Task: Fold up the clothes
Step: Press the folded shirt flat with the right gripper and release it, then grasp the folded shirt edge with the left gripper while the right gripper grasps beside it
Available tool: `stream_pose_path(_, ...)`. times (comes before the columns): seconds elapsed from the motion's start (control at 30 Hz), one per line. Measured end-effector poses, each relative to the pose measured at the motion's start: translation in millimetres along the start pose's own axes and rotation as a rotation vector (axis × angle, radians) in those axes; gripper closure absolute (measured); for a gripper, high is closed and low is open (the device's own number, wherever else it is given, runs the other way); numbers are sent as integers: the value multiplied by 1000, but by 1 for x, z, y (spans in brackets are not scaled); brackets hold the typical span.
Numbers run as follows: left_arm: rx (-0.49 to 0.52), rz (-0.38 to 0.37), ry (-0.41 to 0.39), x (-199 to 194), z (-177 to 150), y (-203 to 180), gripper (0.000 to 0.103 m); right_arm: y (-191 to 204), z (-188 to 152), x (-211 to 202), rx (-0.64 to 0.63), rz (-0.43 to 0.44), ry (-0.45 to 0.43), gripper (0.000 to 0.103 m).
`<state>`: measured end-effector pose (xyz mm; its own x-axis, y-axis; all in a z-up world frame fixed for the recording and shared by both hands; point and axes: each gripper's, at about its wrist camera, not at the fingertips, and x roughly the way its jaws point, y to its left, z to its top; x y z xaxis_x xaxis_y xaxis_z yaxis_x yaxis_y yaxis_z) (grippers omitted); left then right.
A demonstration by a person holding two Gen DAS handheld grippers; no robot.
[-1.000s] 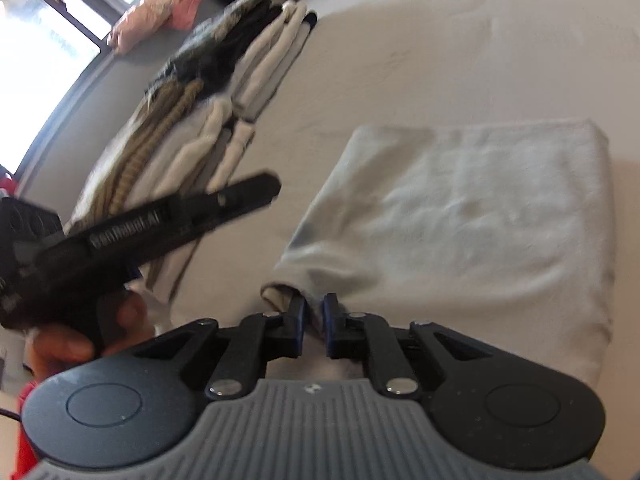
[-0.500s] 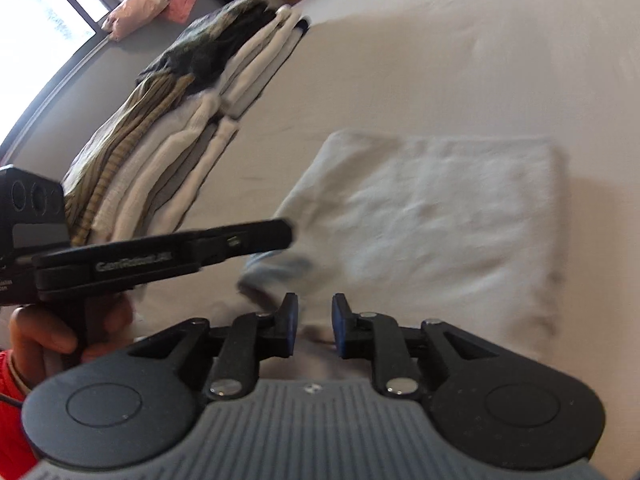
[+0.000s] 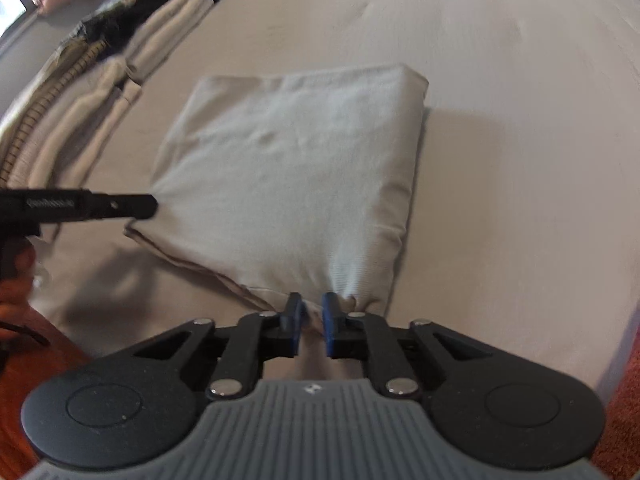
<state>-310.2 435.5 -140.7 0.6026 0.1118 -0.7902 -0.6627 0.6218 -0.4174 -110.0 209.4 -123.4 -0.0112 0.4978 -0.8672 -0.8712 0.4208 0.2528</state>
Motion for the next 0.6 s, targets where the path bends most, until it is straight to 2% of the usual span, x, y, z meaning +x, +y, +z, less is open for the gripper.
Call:
stream_pose_path(0.1, -6, -2, 1, 0, -1, 0, 101, -9, 0, 2, 31, 16, 15, 100)
stream_pose_path(0.2, -6, -39, -37, -10, -3, -3, 101, -8, 0, -5, 29, 23, -1, 99)
stream_pose_path(0.23, -6, -65, -63, -16, -3, -2, 98, -7, -1, -8, 26, 28, -12, 96)
stream_pose_path(0.33, -4, -112, -145, -29, -3, -3, 94, -4, -5, -27, 3, 47, -77, 89)
stream_pose_path(0.4, 13, -95, -201, -32, 1, -7, 91, -6, -6, -37, 12, 58, -127, 84)
stream_pose_path(0.53, 45, -72, -282, -30, 17, -16, 86, -11, 10, -42, 47, 31, -214, 84)
stream_pose_path(0.6, 64, -75, -292, -25, 27, -20, 85, -14, 22, -41, 58, 3, -252, 84)
